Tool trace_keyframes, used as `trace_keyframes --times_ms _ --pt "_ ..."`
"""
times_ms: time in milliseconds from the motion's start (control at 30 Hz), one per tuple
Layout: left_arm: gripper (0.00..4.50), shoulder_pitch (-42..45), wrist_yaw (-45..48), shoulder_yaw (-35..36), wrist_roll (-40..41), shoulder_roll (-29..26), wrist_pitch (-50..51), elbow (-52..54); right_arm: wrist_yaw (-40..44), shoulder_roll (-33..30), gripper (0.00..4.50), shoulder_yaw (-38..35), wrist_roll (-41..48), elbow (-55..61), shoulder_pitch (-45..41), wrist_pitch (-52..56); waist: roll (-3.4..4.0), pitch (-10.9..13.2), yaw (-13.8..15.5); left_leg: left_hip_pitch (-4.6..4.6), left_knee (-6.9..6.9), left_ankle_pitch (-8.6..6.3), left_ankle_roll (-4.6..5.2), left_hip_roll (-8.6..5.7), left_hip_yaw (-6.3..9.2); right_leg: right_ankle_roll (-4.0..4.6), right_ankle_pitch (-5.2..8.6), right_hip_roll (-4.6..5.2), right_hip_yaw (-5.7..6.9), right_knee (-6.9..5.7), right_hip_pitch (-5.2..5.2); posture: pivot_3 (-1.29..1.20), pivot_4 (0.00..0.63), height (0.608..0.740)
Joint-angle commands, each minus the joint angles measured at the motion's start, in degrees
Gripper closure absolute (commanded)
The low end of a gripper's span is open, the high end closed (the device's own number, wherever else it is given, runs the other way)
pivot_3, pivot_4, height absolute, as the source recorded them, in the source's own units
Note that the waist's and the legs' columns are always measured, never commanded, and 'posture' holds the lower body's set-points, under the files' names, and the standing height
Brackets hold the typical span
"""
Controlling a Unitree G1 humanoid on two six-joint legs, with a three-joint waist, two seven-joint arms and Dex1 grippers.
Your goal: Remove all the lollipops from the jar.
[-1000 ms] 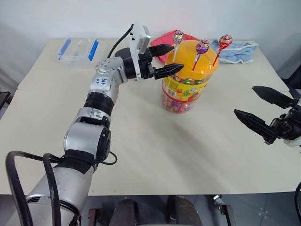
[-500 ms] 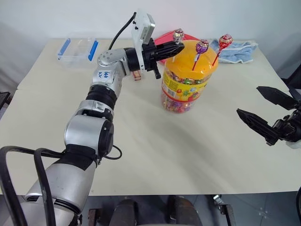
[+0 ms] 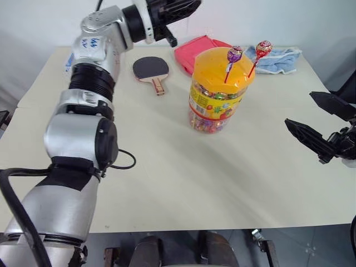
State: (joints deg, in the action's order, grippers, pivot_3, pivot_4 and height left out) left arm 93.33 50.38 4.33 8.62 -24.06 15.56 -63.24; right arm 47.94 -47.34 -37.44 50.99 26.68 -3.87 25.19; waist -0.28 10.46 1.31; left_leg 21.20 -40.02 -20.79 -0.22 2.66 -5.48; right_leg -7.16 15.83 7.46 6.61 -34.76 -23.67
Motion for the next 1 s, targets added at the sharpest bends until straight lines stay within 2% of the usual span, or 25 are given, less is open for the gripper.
trace_keyframes --times_ms 33,200,333,433,567,600,767,867,1000 --pt "4.44 -4.1 -1.8 -4.0 -4.7 -4.9 11.5 5.2 1.0 -1.6 0.00 -1.1 1.2 0.2 -0.4 0.3 0.01 0.0 -0.1 0.00 0.01 0.00 0.00 0.00 0.00 0.00 0.00 0.00 0.00 -0.01 -0.01 0.00 0.150 0.740" --pt "4.44 -16.8 0.1 -11.4 -9.5 -12.7 31.2 20.5 1.8 -2.1 0.00 0.1 0.7 -1.1 -1.3 0.6 -0.09 0.1 -0.1 0.03 0.00 0.00 0.00 0.01 -0.05 0.00 0.00 0.00 -0.08 -0.09 -0.09 0.00 0.150 0.740" --pt "4.44 -31.1 3.4 -17.5 -11.4 -23.0 47.4 35.8 3.3 -2.4 0.00 3.1 0.0 -3.6 -4.0 0.4 -0.22 0.1 -0.2 0.07 -0.05 0.00 -0.01 0.01 -0.07 0.00 0.00 0.00 -0.14 -0.12 -0.15 0.00 0.150 0.740" --pt "4.44 -37.3 3.9 -19.1 -10.4 -27.8 54.1 43.3 4.5 -2.3 0.00 5.4 -0.7 -5.6 -6.6 0.0 -0.23 0.1 -0.2 0.05 -0.03 0.00 -0.01 0.03 -0.11 0.01 0.01 -0.02 -0.18 -0.13 -0.17 0.00 0.150 0.740" --pt "4.44 -40.6 4.5 -20.2 -8.8 -31.4 60.1 47.3 5.7 -2.1 0.00 7.9 -1.9 -8.1 -9.9 -0.6 -0.31 0.2 0.7 0.05 -0.18 0.00 -0.01 0.03 -0.08 0.01 0.01 0.02 -0.20 -0.26 -0.15 0.00 0.150 0.740" --pt "3.96 -41.1 4.5 -20.2 -8.4 -32.1 60.9 48.0 6.0 -2.0 0.00 8.4 -2.2 -8.5 -10.5 -0.7 -0.32 0.2 0.8 0.05 -0.19 0.00 -0.01 0.03 -0.08 0.01 0.01 0.02 -0.20 -0.28 -0.15 0.00 0.150 0.740" --pt "2.73 -40.8 5.0 -19.7 -5.2 -35.5 64.2 52.7 6.8 -1.6 0.00 9.2 -2.7 -8.9 -11.2 -0.9 -0.32 0.2 0.5 0.05 -0.17 0.00 -0.01 0.03 -0.10 0.01 0.01 0.01 -0.22 -0.28 -0.16 0.00 0.150 0.740" --pt "1.73 -39.9 5.1 -19.7 -3.9 -37.7 64.2 54.4 6.8 -1.6 0.00 9.0 -2.6 -8.7 -11.1 -0.8 -0.34 0.2 0.1 0.04 -0.17 0.00 -0.01 0.03 -0.11 0.01 0.01 0.01 -0.23 -0.28 -0.16 0.00 0.150 0.740" --pt "0.56 -33.9 7.4 -19.8 -3.4 -41.4 60.0 53.3 7.3 -2.4 0.00 7.5 -2.7 -8.6 -9.7 -0.7 -0.42 0.2 0.1 0.04 -0.16 0.00 -0.01 0.04 -0.14 0.02 0.01 -0.01 -0.25 -0.33 -0.21 0.00 0.150 0.740"
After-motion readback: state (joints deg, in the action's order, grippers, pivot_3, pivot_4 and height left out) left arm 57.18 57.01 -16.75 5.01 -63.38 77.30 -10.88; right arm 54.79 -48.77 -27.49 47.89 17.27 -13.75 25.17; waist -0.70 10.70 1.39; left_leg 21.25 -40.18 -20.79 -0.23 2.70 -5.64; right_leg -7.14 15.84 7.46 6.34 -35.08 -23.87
